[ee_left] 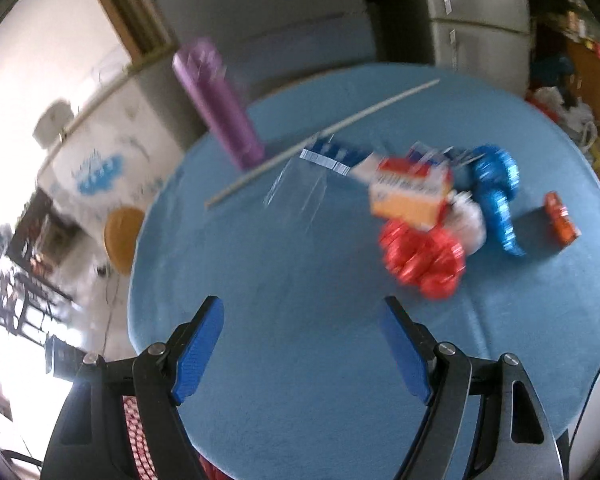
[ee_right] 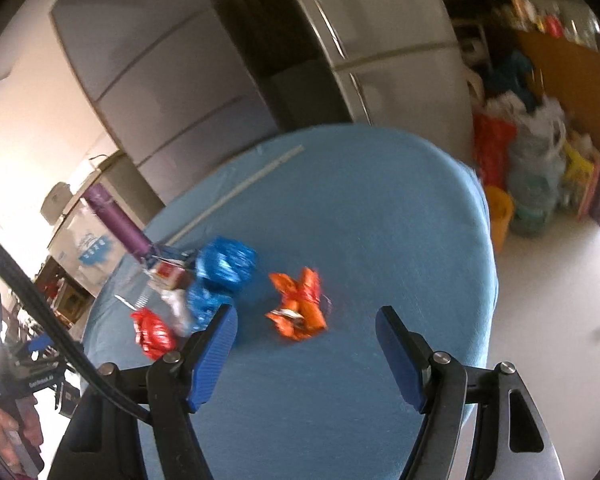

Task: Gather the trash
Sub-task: 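Grasp the red plastic bag with the left tool while the right tool grasps the orange wrapper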

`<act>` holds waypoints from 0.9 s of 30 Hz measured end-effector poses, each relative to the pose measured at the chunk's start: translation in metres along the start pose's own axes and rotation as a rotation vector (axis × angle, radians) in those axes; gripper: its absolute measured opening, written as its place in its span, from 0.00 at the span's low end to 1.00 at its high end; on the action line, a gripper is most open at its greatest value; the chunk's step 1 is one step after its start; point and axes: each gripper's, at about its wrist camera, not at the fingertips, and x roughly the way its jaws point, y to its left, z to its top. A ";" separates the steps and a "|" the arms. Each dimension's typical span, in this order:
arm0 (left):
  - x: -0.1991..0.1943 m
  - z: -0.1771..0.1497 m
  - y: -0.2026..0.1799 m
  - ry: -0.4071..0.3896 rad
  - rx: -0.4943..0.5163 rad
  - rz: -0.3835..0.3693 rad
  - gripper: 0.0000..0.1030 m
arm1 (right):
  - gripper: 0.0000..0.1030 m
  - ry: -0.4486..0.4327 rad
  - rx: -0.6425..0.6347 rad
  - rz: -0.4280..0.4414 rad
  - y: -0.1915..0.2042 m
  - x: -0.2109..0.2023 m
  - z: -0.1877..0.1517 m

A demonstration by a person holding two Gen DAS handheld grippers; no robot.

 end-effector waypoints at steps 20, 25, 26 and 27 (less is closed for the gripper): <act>0.077 0.050 -0.049 0.161 -0.113 -0.374 0.78 | 0.73 0.146 -0.070 0.019 0.018 0.099 0.004; 0.097 0.049 -0.052 0.189 -0.164 -0.434 0.76 | 0.56 0.165 -0.093 0.011 0.022 0.110 0.001; 0.103 0.050 -0.052 0.196 -0.173 -0.444 0.72 | 0.55 0.158 -0.104 0.002 0.023 0.111 0.001; 0.106 0.049 -0.052 0.202 -0.180 -0.455 0.68 | 0.51 0.158 -0.111 -0.003 0.024 0.113 0.000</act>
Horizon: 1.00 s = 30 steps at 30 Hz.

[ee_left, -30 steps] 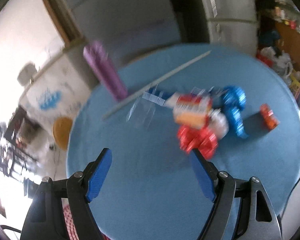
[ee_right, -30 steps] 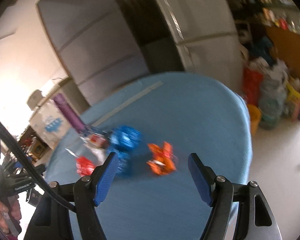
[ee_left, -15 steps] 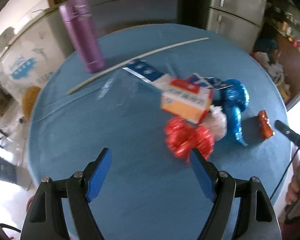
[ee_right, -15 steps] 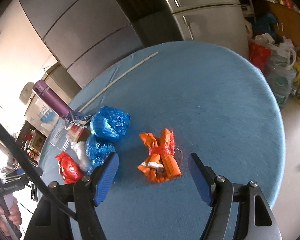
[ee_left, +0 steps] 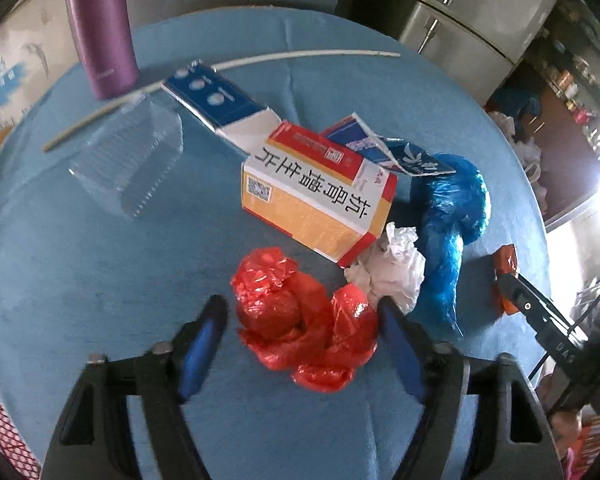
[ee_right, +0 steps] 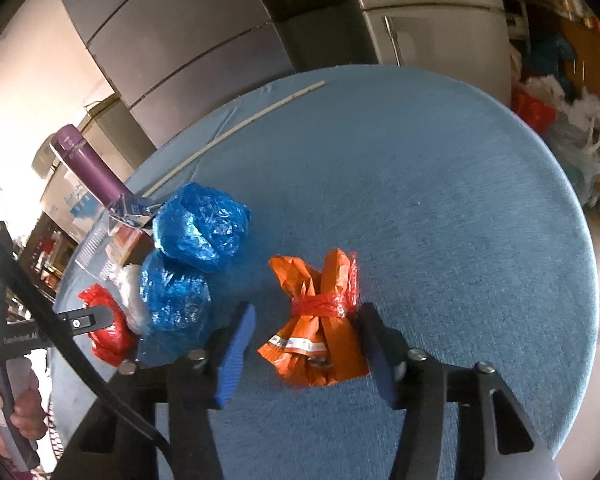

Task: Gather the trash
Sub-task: 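Grasp the red plastic bag with the left tool while the right tool grasps the orange wrapper, then carry the red bag and orange wrapper to the red basket and release both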

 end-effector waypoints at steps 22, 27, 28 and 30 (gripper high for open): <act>-0.062 -0.045 0.038 -0.150 -0.034 0.058 0.53 | 0.38 -0.079 -0.026 0.098 0.035 -0.047 -0.023; -0.103 -0.060 0.033 -0.246 0.004 0.144 0.53 | 0.38 -0.097 -0.075 0.141 0.066 -0.060 -0.027; -0.114 -0.065 0.033 -0.275 0.017 0.170 0.53 | 0.38 -0.102 -0.085 0.150 0.074 -0.063 -0.028; -0.131 -0.072 0.032 -0.317 0.033 0.204 0.53 | 0.38 -0.111 -0.107 0.170 0.088 -0.070 -0.030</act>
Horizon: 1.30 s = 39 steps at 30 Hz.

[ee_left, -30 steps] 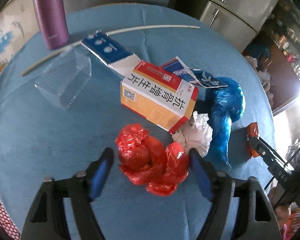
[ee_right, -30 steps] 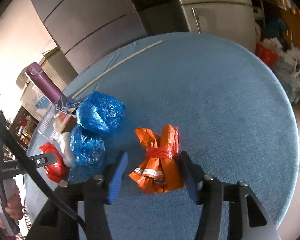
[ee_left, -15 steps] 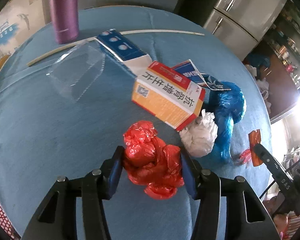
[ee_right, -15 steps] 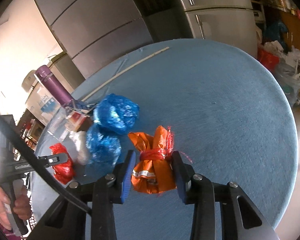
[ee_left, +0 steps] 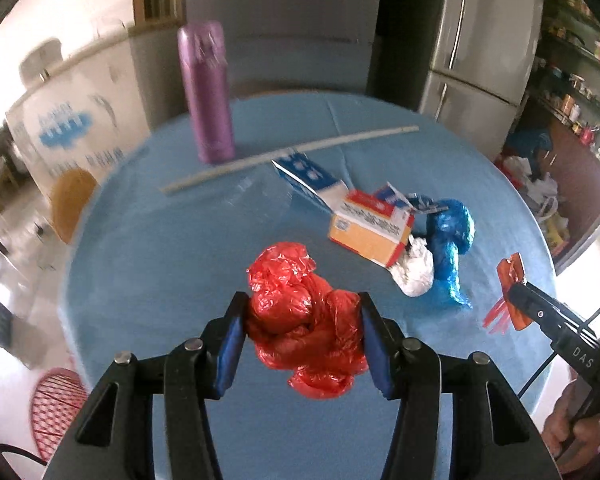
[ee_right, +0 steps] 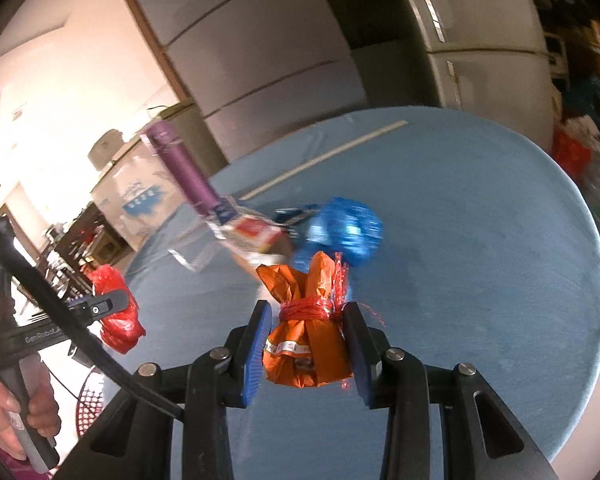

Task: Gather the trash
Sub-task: 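Carry the red bag and orange wrapper to the red basket and release both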

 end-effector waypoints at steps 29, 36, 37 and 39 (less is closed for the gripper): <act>-0.164 -0.046 0.094 -0.317 -0.044 0.310 0.53 | 0.38 -0.127 -0.339 0.258 0.215 -0.058 -0.010; -0.176 -0.060 0.133 -0.322 -0.110 0.368 0.54 | 0.38 -0.097 -0.404 0.338 0.263 -0.047 -0.019; -0.177 -0.062 0.138 -0.321 -0.118 0.373 0.54 | 0.38 -0.089 -0.419 0.350 0.273 -0.043 -0.022; -0.178 -0.065 0.149 -0.319 -0.140 0.389 0.54 | 0.38 -0.073 -0.439 0.371 0.286 -0.036 -0.025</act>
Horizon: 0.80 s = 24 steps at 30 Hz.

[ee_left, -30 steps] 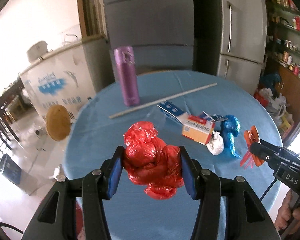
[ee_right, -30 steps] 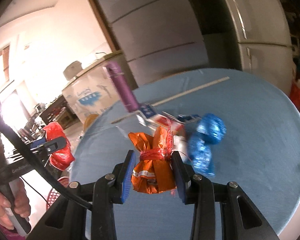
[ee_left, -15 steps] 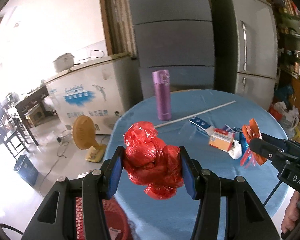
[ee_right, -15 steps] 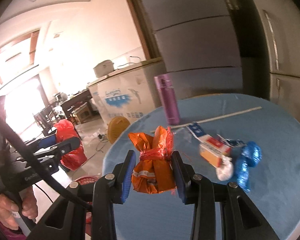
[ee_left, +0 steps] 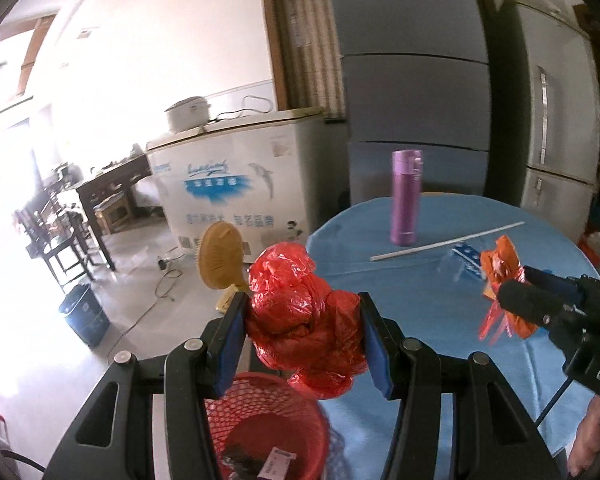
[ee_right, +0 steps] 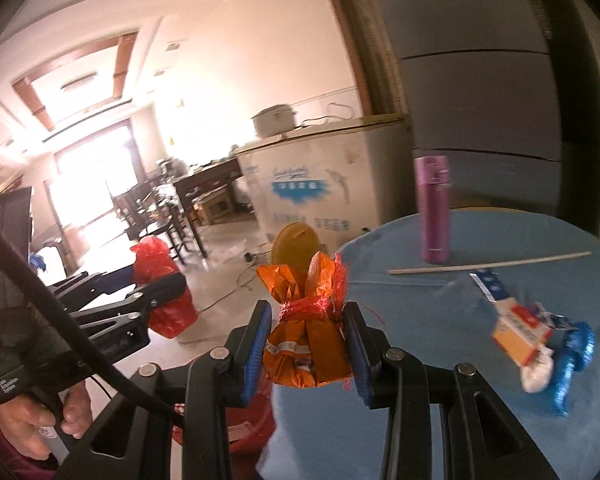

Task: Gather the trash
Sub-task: 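Carry the red bag and orange wrapper to the red basket and release both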

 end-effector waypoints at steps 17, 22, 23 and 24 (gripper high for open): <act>0.030 -0.025 0.065 0.071 -0.091 0.100 0.54 | 0.38 0.127 -0.034 0.133 0.050 0.084 -0.002; 0.044 -0.037 0.078 0.115 -0.105 0.106 0.54 | 0.38 0.180 -0.022 0.164 0.056 0.105 -0.011; 0.045 -0.040 0.080 0.126 -0.111 0.101 0.54 | 0.38 0.191 -0.019 0.170 0.058 0.109 -0.012; 0.047 -0.042 0.082 0.135 -0.116 0.094 0.55 | 0.38 0.207 -0.014 0.182 0.059 0.114 -0.015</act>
